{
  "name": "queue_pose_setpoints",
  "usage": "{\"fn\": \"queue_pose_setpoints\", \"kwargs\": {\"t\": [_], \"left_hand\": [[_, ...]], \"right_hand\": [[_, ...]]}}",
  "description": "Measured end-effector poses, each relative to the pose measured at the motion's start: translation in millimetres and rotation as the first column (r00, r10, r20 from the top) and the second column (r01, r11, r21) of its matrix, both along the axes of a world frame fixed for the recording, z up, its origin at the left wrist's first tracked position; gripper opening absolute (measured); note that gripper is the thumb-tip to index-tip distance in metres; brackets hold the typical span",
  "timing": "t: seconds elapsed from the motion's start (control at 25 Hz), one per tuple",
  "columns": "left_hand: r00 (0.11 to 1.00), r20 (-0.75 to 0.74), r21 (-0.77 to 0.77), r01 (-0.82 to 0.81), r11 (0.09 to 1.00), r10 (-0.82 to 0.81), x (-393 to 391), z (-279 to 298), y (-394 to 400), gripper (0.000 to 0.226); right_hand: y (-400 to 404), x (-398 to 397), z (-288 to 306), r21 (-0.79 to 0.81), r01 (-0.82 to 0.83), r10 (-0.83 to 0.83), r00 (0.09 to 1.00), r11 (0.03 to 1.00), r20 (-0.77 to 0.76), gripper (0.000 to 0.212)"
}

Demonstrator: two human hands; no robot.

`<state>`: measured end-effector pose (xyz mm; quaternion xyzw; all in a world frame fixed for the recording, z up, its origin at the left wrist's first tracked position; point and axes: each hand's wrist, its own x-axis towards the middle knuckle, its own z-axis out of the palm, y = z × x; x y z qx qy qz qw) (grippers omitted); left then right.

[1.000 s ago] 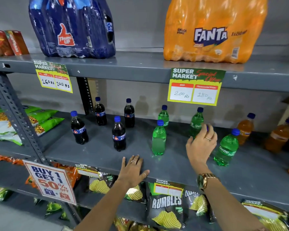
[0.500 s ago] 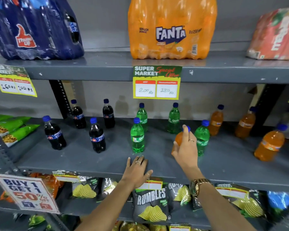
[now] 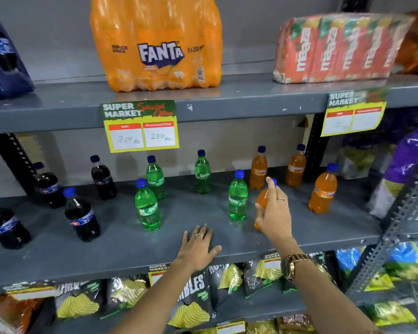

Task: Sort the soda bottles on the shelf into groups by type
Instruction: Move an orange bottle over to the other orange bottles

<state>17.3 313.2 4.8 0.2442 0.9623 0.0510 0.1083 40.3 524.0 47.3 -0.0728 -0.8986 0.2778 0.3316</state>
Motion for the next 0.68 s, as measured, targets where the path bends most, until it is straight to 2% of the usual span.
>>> {"fn": "queue_pose_setpoints", "kwargs": {"t": [0.24,0.52,0.6,0.68], "left_hand": [[0.996,0.092,-0.018,-0.016,1.0,0.017,-10.3,-0.6,20.4,0.077],[0.99,0.139,-0.02,-0.024,1.0,0.026,-14.6,-0.2,21.7,0.077],[0.989,0.147,-0.028,-0.025,0.999,0.029,-13.5,-0.5,21.8,0.077],[0.99,0.14,-0.035,-0.027,0.999,0.032,-12.4,-0.5,22.7,0.077]], "right_hand": [[35.0,-22.5,2.8,-0.082,-0.023,0.024,1.0,0.996,0.016,0.074],[51.6,-41.6,-1.5,-0.078,-0.058,0.056,0.998,0.995,-0.027,0.075],[54.3,-37.9,-8.8,-0.174,-0.086,0.076,0.995,0.981,-0.061,0.086],[57.0,-32.7,-24.4,-0.359,-0.097,0.075,0.994,0.928,-0.075,0.105]]}}
